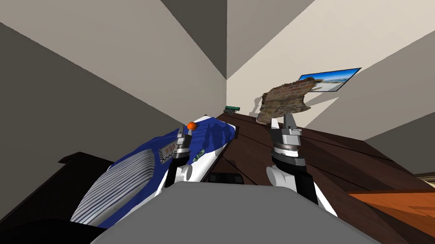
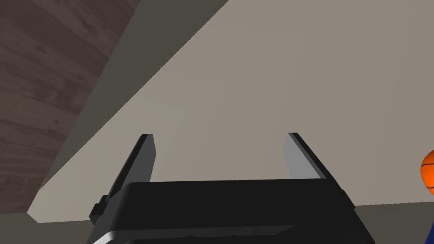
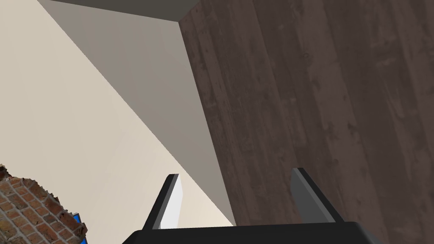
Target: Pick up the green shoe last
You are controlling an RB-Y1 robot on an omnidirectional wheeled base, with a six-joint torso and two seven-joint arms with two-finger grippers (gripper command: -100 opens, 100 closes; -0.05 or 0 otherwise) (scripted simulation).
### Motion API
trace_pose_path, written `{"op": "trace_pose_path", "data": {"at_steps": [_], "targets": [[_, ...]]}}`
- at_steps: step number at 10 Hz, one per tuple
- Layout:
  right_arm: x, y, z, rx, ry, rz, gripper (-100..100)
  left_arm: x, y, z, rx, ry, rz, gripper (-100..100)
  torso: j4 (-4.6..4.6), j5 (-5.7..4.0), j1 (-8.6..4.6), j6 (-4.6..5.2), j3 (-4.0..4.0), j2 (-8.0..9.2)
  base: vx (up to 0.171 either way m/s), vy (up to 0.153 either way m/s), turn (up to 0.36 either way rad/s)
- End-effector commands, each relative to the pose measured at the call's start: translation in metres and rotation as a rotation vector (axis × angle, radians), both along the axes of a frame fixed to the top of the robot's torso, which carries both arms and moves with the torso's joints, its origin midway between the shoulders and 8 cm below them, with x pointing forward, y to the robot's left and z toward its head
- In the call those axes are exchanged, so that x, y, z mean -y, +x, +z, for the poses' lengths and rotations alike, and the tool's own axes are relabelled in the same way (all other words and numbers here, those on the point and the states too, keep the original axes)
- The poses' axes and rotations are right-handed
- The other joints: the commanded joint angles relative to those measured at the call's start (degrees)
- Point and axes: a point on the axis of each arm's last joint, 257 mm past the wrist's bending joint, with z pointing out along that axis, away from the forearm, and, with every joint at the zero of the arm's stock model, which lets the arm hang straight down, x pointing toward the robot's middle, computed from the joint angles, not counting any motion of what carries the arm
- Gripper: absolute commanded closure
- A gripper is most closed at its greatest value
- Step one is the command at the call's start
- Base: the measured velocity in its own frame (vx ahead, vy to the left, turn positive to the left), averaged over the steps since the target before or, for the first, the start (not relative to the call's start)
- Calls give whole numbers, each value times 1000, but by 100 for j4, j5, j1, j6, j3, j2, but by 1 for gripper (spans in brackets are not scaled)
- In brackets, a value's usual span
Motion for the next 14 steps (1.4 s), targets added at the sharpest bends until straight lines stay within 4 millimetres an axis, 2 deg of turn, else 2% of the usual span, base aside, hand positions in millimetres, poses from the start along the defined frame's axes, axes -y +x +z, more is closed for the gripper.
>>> {"op": "trace_pose_path", "data": {"at_steps": [1, 2, 3, 5, 6, 7, 9, 13, 14], "targets": [[0, 0, 0, 0, 0, 0, 0, -7, 17, -21, -65, -18, -6, -100, 0, 0, 0, 0, 0, 0, 16, -82, 32], [0, 0, 0, 0, 0, 0, 0, -8, 19, -29, -84, -19, -4, -100, 0, -1, -3, 1, 0, 0, 9, -55, 14], [0, 0, 0, 0, 0, 0, 0, -13, 29, -48, -138, -32, -4, -100, 0, 1, 6, 1, 0, 1, 19, -37, 24], [0, 0, 0, 0, 0, 0, 0, -18, 39, -69, -195, -47, -2, -100, -1, 2, 8, 0, -2, -3, 22, -52, 29], [0, 0, 0, 0, 0, 0, 0, -24, 48, -87, -245, -61, 0, -100, 0, 2, 10, 0, -1, -1, 17, -54, 29], [0, 0, 0, 0, 0, 0, 0, -25, 49, -91, -254, -62, 1, -100, 0, 2, 9, 0, 0, 0, 15, -39, 23], [0, 0, 0, 0, 0, 0, 0, -37, 65, -126, -349, -94, 10, -100, -1, 3, 13, 0, -2, -3, 28, -55, 41], [0, 0, 0, 0, 0, 0, 0, -53, 78, -180, -492, -136, 31, -100, -1, 3, 17, 0, -3, -4, 30, -39, 39], [0, 0, 0, 0, 0, 0, 0, -55, 77, -188, -507, -138, 35, -100, -1, 3, 16, -1, -4, -6, 26, -30, 27]]}}
